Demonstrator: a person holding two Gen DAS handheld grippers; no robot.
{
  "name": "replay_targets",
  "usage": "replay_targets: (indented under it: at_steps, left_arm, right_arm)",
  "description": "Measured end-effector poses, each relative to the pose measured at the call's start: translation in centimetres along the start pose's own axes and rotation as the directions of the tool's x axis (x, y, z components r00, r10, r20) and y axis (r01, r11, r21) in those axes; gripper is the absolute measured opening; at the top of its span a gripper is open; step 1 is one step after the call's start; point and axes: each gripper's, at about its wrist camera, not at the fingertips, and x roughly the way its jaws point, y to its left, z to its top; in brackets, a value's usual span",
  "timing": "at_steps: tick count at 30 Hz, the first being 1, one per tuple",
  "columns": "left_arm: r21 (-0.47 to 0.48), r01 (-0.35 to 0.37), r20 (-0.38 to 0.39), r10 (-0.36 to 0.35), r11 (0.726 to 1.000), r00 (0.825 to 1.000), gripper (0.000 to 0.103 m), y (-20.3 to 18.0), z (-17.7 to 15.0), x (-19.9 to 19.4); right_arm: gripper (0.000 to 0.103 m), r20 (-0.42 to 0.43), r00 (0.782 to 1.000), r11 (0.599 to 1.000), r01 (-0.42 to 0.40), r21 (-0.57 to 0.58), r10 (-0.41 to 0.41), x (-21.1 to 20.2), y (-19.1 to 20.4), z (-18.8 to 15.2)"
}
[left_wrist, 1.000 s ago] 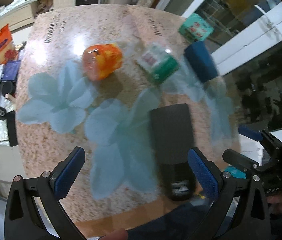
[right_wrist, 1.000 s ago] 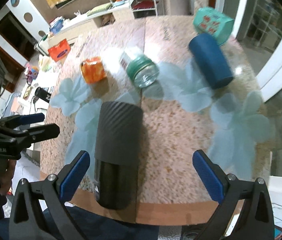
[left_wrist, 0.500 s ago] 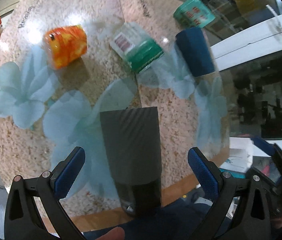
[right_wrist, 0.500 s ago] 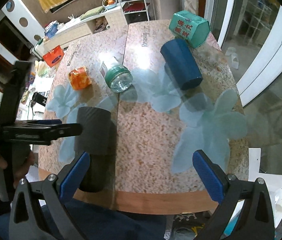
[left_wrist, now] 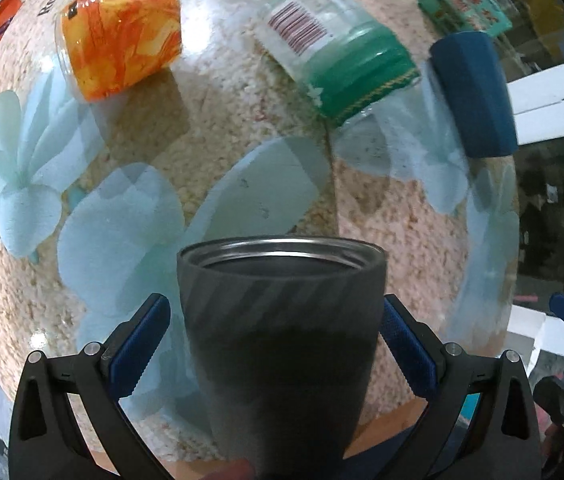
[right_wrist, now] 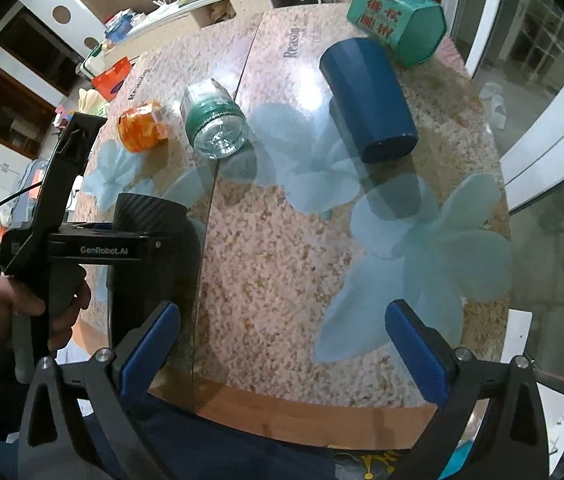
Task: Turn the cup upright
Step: 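Grasp the tumbler's rim with the left gripper while the right gripper releases it, then rotate the tumbler with the left gripper so its opening faces up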
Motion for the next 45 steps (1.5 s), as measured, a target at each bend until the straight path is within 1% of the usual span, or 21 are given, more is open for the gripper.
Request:
replay_targets:
  at_steps: [4,6,7,10,12,16,22,25,28,31,34,36,37,39,42,43,44,45]
  left_arm:
    - [-0.024,-0.016,0.0,0.016,1.0,1.0,0.102,0.3,-0.1,0.7]
    - [-0.04,-0.008,-0.002,0.008,0.999,1.0,0.094,0.5,-0.1,1.0]
    - [-0.035,-0.02,0.006,0.02,0.999,1.0,0.094,0.2,-0.1,1.1]
    - [-0.014,-0.043,0.01,0.043,0.999,0.999,0.088,-0.2,-0.2,1.1]
    - [-0.007,-0.039,0.015,0.039,0.999,0.999,0.081,-1.1,0.0,1.2]
    - [-0.018,-0.055,0.01,0.055,0.998,0.998,0.081,-1.9,0.4,1.4]
    - [-0.014,-0.051,0.028,0.051,0.999,0.998,0.081,-2.3,0.0,0.7]
    - [0.013,-0.055,0.063,0.054,0.998,0.997,0.081,-2.6,-0.6,-0.8]
    - [0.045,-0.056,0.117,0.051,0.997,0.992,0.081,-3.2,-1.2,-2.4]
    - [0.094,-0.041,0.18,0.024,0.995,0.983,0.081,-4.0,-2.0,-4.3]
    - [0.131,-0.043,0.26,0.008,0.99,0.965,0.081,-4.8,-3.0,-6.2]
    - [0.164,-0.056,0.328,-0.001,0.985,0.945,0.081,-5.2,-4.0,-7.4]
    - [0.174,-0.058,0.348,-0.006,0.983,0.938,0.081,-5.3,-4.3,-7.8]
    - [0.202,-0.061,0.4,-0.026,0.978,0.916,0.081,-5.5,-5.1,-8.8]
    - [0.245,-0.07,0.483,-0.059,0.967,0.874,0.081,-5.9,-6.2,-9.9]
    - [0.254,-0.075,0.501,-0.065,0.964,0.863,0.081,-6.2,-6.5,-10.2]
    - [0.267,-0.083,0.525,-0.072,0.96,0.848,0.081,-6.4,-6.8,-10.5]
    - [0.281,-0.094,0.554,-0.082,0.955,0.828,0.081,-6.7,-7.1,-10.8]
  right_arm:
    - [0.103,-0.024,0.999,1.0,-0.025,-0.006,0.024,0.9,-0.3,0.3]
    - [0.103,-0.032,0.999,0.999,-0.031,-0.01,0.031,1.2,-0.4,0.4]
    - [0.103,-0.037,0.999,0.999,-0.034,-0.014,0.033,1.3,-0.5,0.4]
    - [0.103,-0.039,0.999,0.999,-0.038,-0.017,0.037,1.4,-0.8,0.6]
    - [0.103,-0.037,0.998,0.999,-0.043,-0.015,0.043,1.5,-1.0,0.6]
    - [0.103,-0.035,0.999,0.999,-0.042,-0.008,0.042,1.4,-1.3,0.6]
    - [0.103,-0.018,0.999,0.999,-0.043,0.014,0.043,1.1,-1.9,0.5]
    - [0.103,0.006,0.999,0.998,-0.047,0.034,0.047,0.6,-2.2,0.3]
    - [0.103,0.033,0.998,0.997,-0.05,0.061,0.048,0.0,-2.4,0.1]
    - [0.103,0.058,0.997,0.995,-0.058,0.083,0.053,-0.6,-2.6,0.0]
    - [0.103,0.08,0.995,0.994,-0.058,0.091,0.051,-1.0,-2.5,-0.2]
    - [0.103,0.085,0.995,0.994,-0.06,0.091,0.052,-1.2,-2.3,-0.3]
    - [0.103,0.085,0.995,0.994,-0.061,0.089,0.053,-1.2,-2.1,-0.4]
    - [0.103,0.087,0.995,0.995,-0.058,0.076,0.051,-1.4,-1.7,-0.6]
    - [0.103,0.09,0.995,0.997,-0.051,0.064,0.046,-1.4,-0.9,-1.1]
    - [0.103,0.089,0.995,0.997,-0.049,0.063,0.043,-1.3,-0.8,-1.2]
    - [0.103,0.087,0.995,0.997,-0.045,0.063,0.04,-1.2,-0.7,-1.2]
    - [0.103,0.084,0.996,0.997,-0.041,0.061,0.036,-1.2,-0.6,-1.2]
